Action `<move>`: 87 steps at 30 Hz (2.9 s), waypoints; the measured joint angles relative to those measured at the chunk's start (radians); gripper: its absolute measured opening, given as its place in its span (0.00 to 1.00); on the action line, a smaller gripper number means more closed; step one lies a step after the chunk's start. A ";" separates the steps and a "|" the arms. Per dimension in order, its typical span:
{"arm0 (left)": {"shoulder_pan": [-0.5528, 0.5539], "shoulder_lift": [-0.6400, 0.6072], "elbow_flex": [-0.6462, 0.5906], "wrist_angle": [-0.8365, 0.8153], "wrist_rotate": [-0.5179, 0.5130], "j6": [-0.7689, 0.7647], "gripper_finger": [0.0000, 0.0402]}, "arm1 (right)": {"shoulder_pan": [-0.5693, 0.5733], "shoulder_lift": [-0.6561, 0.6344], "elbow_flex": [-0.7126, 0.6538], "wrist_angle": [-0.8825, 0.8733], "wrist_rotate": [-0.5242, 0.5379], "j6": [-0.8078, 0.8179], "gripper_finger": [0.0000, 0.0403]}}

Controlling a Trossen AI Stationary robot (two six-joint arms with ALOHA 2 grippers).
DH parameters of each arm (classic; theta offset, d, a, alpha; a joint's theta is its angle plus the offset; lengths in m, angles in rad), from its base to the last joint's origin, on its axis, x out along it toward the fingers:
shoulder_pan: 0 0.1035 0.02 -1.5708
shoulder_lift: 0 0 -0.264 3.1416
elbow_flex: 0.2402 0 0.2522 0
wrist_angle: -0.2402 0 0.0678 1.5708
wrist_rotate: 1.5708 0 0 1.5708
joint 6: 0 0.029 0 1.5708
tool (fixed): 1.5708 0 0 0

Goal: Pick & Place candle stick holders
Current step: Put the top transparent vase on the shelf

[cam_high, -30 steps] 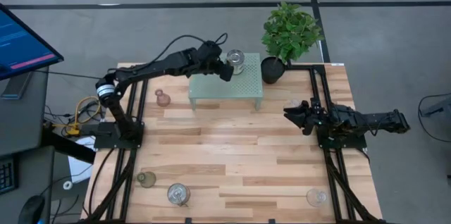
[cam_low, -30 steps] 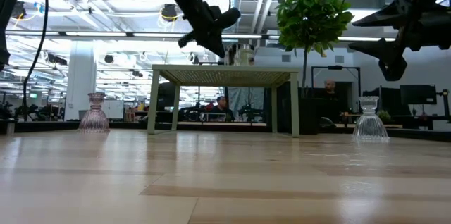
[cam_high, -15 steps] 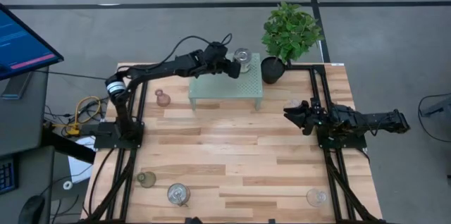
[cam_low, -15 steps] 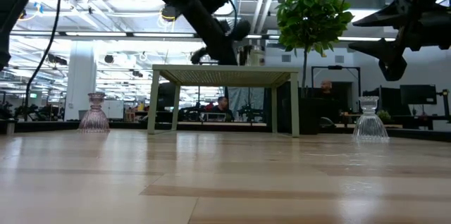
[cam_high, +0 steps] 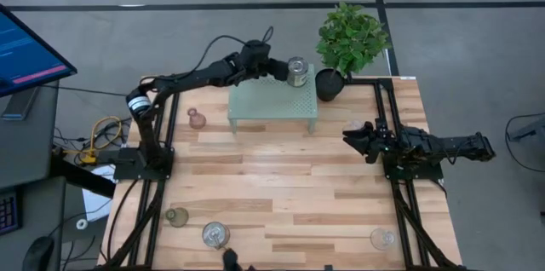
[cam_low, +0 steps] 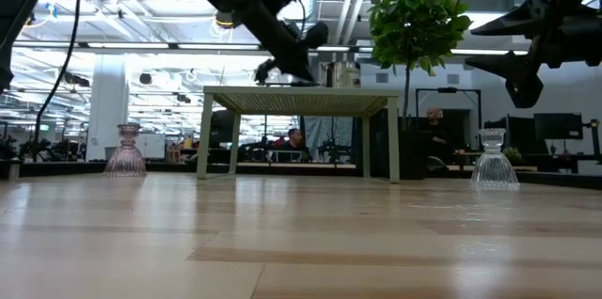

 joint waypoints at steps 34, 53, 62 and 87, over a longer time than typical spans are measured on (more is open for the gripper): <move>-0.144 -0.552 0.001 -0.894 -0.004 -0.007 0.22 | -0.176 0.966 1.026 -1.393 0.142 -0.107 0.61; -0.163 -0.626 0.000 -0.894 0.000 -0.031 0.52 | -0.662 1.113 0.863 -1.081 -0.221 -0.455 0.81; -0.163 -0.632 0.001 -0.894 -0.001 -0.042 0.52 | -0.700 1.169 0.802 -1.034 -0.242 -0.514 0.81; -0.163 -0.632 0.001 -0.894 -0.003 -0.058 0.51 | -0.692 1.211 0.783 -0.999 -0.271 -0.560 0.47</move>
